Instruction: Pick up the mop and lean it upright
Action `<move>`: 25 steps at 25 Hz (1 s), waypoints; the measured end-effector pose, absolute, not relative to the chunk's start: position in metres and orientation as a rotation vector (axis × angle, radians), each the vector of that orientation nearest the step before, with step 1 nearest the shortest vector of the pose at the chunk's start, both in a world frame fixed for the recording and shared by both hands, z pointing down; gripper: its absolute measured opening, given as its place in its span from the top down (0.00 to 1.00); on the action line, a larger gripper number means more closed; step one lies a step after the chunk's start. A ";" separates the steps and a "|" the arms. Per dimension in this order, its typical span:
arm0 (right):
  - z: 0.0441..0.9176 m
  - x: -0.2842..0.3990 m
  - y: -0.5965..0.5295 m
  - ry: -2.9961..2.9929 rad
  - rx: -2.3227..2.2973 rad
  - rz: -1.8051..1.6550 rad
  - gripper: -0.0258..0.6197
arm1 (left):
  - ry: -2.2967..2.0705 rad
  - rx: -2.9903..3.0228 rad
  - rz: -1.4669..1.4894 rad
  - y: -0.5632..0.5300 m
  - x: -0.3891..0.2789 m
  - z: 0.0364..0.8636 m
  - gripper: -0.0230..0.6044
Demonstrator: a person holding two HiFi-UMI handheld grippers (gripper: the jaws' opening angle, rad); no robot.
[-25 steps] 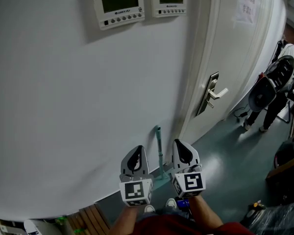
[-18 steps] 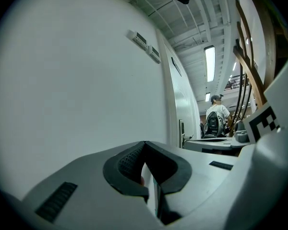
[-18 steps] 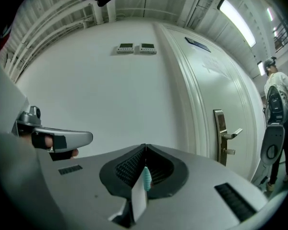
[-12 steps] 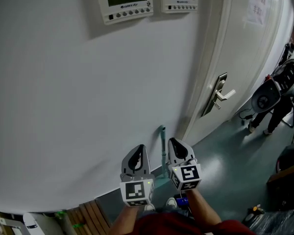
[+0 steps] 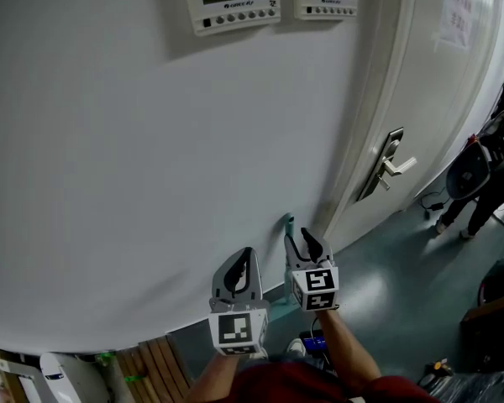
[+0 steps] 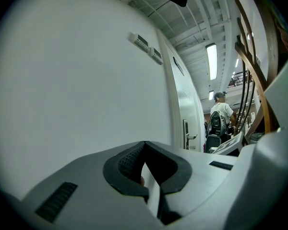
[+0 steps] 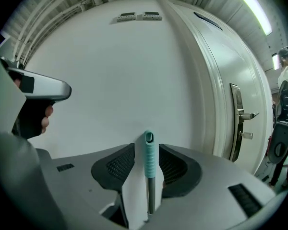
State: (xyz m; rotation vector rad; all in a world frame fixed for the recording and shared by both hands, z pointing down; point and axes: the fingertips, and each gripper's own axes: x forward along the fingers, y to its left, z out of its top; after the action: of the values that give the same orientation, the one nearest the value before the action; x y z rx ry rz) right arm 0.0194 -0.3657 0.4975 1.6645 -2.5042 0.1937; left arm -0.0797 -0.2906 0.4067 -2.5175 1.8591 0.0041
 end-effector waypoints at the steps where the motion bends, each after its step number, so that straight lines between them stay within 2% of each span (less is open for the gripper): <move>1: 0.501 0.020 -0.369 -2.498 1.664 0.202 0.72 | 1.864 -2.516 0.011 -0.289 -0.080 0.406 0.94; 5: 0.514 0.018 -0.381 -2.479 1.646 0.215 0.69 | 1.863 -2.503 -0.003 -0.284 -0.080 0.407 0.94; 14: 0.522 0.016 -0.398 -2.457 1.638 0.184 0.68 | 1.891 -2.472 -0.009 -0.278 -0.086 0.404 0.94; 18: 0.533 0.017 -0.398 -2.436 1.636 0.202 0.75 | 1.899 -2.471 0.004 -0.278 -0.086 0.401 0.94; 25: 0.538 0.013 -0.401 -2.442 1.614 0.190 0.78 | 1.913 -2.466 0.000 -0.277 -0.088 0.407 0.94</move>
State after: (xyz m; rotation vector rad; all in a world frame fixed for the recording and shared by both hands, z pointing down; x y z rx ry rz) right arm 0.0129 -0.4006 0.5382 1.6142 -2.4422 0.1903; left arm -0.0879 -0.2771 0.4066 -2.4665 1.9126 0.0000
